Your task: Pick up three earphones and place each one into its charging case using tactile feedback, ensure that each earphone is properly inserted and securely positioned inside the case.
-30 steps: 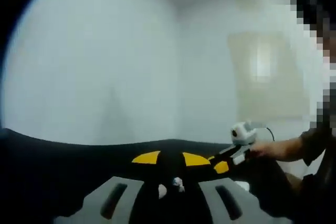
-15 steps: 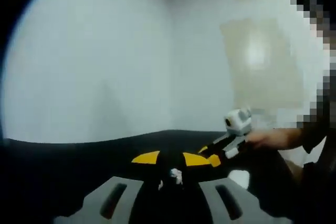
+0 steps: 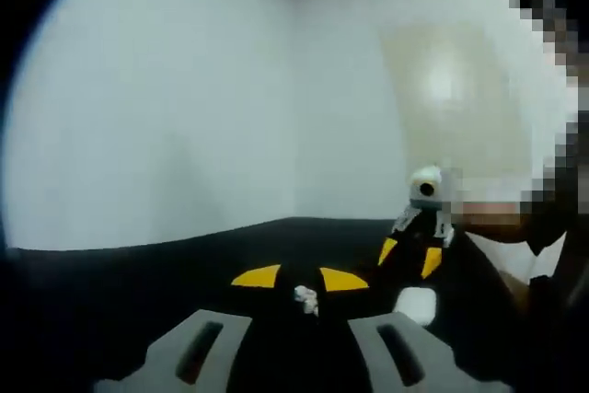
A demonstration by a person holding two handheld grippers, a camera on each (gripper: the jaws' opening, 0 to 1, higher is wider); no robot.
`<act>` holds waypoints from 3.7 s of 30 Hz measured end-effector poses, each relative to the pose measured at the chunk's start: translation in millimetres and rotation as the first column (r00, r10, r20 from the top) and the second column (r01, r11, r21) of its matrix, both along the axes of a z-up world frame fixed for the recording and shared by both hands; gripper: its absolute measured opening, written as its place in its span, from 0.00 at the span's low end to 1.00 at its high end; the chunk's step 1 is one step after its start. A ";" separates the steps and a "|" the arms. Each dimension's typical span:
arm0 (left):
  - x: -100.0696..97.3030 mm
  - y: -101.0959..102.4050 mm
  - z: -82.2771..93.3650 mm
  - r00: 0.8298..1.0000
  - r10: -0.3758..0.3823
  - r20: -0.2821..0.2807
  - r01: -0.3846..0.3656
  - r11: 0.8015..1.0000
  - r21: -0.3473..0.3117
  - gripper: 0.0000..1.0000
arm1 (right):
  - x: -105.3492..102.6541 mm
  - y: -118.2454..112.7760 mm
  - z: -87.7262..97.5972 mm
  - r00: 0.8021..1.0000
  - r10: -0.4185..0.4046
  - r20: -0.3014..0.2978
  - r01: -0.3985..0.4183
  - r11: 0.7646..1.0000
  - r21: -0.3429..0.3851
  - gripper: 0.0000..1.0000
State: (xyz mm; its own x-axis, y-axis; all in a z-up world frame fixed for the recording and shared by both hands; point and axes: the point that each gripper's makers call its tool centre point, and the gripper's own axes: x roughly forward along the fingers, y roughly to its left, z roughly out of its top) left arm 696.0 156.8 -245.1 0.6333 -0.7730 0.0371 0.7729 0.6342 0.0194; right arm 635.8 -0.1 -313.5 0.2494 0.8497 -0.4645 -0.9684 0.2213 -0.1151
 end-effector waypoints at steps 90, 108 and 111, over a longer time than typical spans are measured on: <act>-5.6 -5.4 -17.4 1.000 -0.021 -0.010 0.022 0.994 0.110 0.11 | 45.2 3.9 -3.8 0.979 -0.178 -0.099 0.193 0.966 0.169 0.19; -8.6 -9.7 -18.9 0.999 -0.047 -0.018 0.048 0.994 0.095 0.12 | 29.6 45.2 -5.8 0.966 0.162 -0.199 -0.118 0.969 0.218 0.19; -12.2 -13.2 -19.6 0.998 -0.063 -0.019 0.065 0.992 0.104 0.13 | 26.2 43.6 -8.1 0.980 0.165 -0.109 -0.142 0.971 0.194 0.19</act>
State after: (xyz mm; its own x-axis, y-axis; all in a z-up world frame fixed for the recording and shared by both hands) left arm 683.8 143.6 -264.7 0.5821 -0.8113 -0.0553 0.8127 0.5783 0.0709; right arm 662.0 43.5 -321.6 0.0597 0.9470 -0.3156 -0.9966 0.0748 0.0359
